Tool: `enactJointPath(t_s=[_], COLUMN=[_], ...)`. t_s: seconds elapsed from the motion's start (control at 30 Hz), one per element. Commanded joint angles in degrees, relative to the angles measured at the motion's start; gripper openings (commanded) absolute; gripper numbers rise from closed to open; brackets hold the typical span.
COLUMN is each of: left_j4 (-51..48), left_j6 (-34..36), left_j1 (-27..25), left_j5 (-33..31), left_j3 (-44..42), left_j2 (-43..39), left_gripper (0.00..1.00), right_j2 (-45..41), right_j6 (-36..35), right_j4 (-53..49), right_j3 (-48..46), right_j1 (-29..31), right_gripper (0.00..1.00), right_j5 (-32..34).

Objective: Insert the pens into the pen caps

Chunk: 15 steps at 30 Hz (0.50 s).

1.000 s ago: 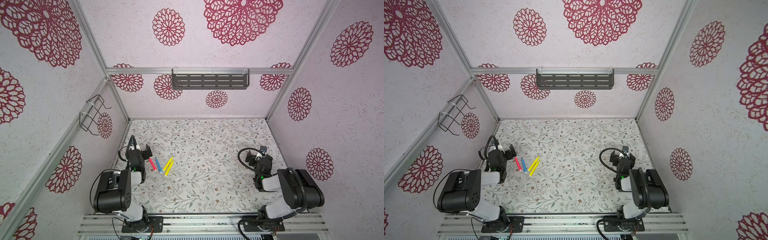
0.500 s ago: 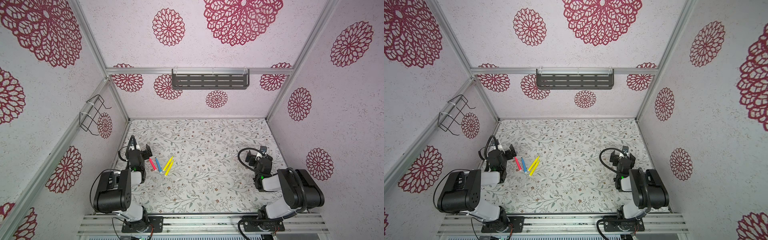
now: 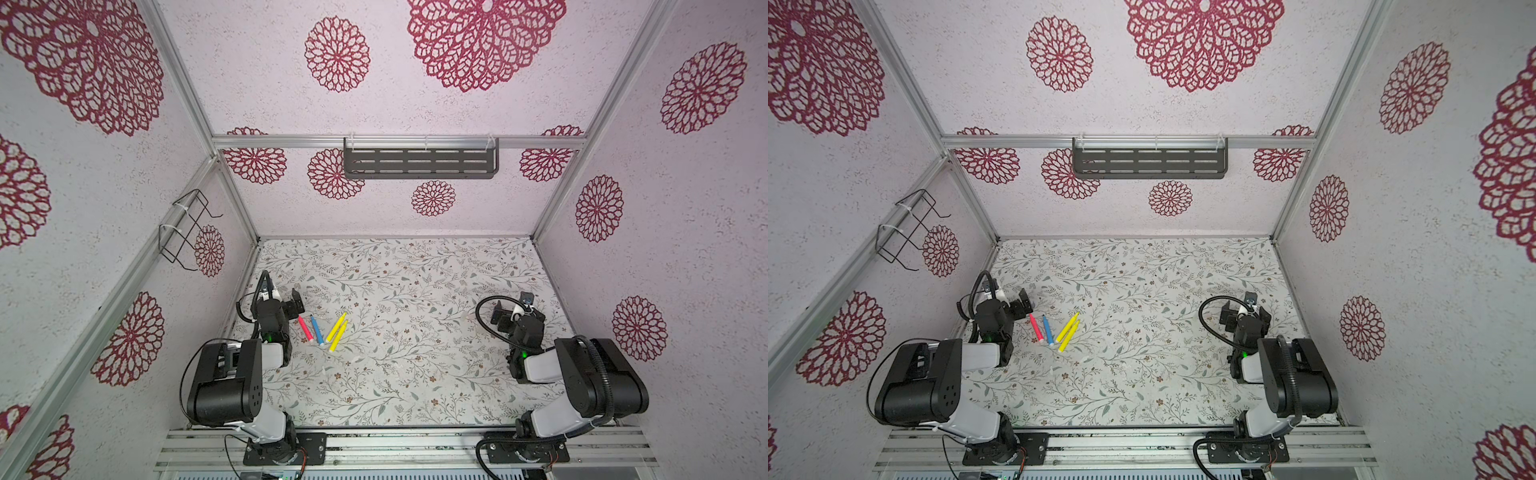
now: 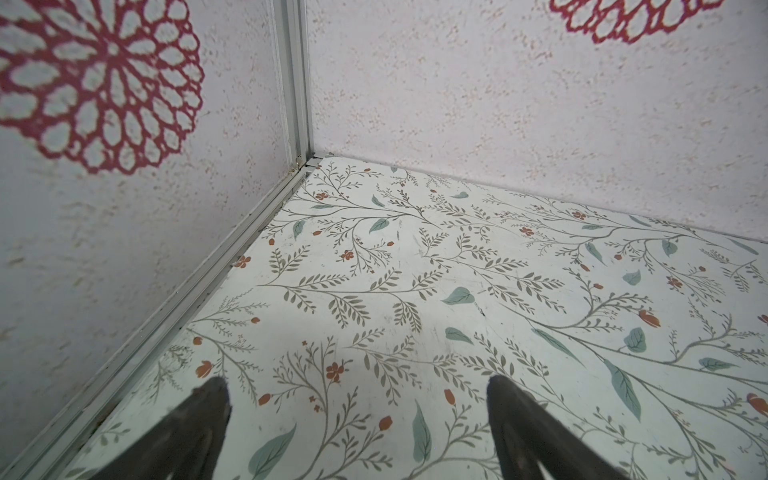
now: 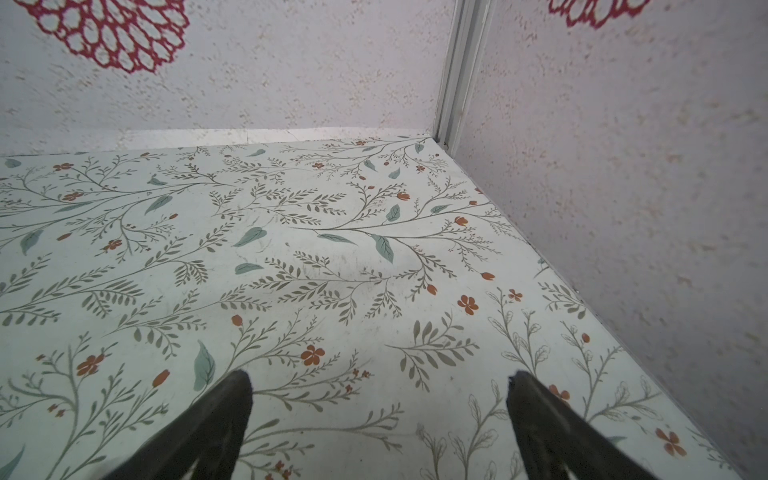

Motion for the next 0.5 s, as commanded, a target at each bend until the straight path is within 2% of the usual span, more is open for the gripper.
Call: enactJointPath(t_s=[0.0,0.47], left_j4=[1.4,1.2], left_j6=[0.8,0.7], left_j1=[0.0,-0.1], left_j5=[0.2,0.5], left_j3=[-0.2,-0.2], left_j2=[-0.6,-1.2], left_gripper=[0.99,0.99], right_j2=[-1.3,-1.7], right_j6=[0.9,0.7], right_j4=[2.1,2.8], right_j3=[0.1,-0.3], right_j1=[0.2,0.3], right_gripper=[0.99,0.99], right_j5=[-0.3,-0.3])
